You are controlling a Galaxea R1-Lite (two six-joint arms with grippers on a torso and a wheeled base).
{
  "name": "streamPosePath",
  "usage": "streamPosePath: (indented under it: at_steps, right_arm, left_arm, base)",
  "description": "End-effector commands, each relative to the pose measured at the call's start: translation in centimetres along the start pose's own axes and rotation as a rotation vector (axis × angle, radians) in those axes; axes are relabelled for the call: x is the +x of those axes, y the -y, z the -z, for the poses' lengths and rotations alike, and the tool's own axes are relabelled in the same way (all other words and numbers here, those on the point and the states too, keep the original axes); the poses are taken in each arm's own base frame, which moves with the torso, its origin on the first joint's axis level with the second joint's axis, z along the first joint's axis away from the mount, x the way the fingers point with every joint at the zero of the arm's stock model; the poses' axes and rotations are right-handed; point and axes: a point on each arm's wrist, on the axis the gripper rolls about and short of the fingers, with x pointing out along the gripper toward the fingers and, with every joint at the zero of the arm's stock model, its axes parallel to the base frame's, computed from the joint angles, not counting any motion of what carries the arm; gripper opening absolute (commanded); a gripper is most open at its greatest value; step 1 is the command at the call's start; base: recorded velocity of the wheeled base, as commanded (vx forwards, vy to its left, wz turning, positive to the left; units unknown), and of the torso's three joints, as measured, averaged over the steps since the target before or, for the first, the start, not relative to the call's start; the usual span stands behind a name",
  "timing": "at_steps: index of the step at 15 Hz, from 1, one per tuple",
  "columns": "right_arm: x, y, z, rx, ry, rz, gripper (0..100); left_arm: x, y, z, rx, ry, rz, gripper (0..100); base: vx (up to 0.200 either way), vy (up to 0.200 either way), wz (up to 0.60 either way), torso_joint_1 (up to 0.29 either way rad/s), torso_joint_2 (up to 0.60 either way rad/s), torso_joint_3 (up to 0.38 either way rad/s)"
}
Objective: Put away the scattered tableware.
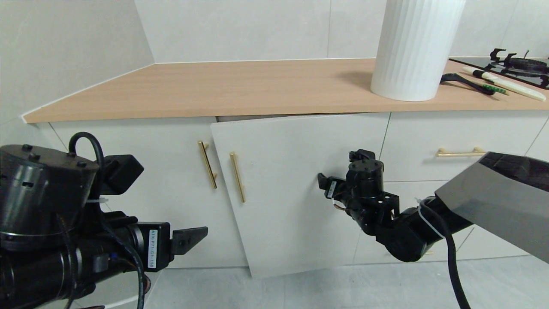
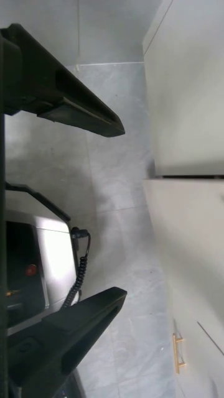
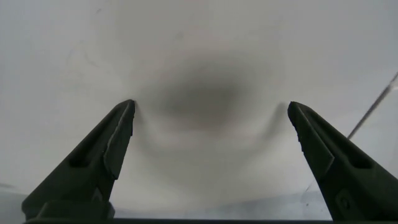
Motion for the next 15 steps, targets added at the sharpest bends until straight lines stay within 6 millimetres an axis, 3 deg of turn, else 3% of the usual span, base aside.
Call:
streamPosePath:
  at_steps: [1,6,10,13,15]
  right_arm:
    - [0.9,0.0,0.2,0.005,0.021,0.028,100]
    - [2.9,0.1,0.3,0.012,0.09,0.127,100]
    - [3.0,0.1,0.2,0.015,0.099,0.139,100]
    - [2.3,0.0,-0.2,0.015,0.097,0.129,100]
    - [0.0,0.2,-0.6,-0.003,0.044,0.072,100]
  left_arm:
    - [0.1,0.0,0.0,0.0,-0.002,-0.001,100]
    - [0.1,0.0,0.0,0.0,-0.002,-0.001,100]
    - [0.0,0.0,0.0,-0.001,0.0,-0.002,100]
    - [0.0,0.0,0.0,-0.001,0.0,-0.001,100]
    - [0.0,0.0,0.0,-0.003,0.001,0.0,100]
  base:
    - [0.0,0.0,0.0,0.0,0.0,0.0]
    - [0.0,0.0,0.0,0.0,0.0,0.0]
    - [0.0,0.0,0.0,0.0,0.0,0.0]
    - [0.0,0.0,0.0,0.0,0.0,0.0]
    - [0.0,0.0,0.0,0.0,0.0,0.0]
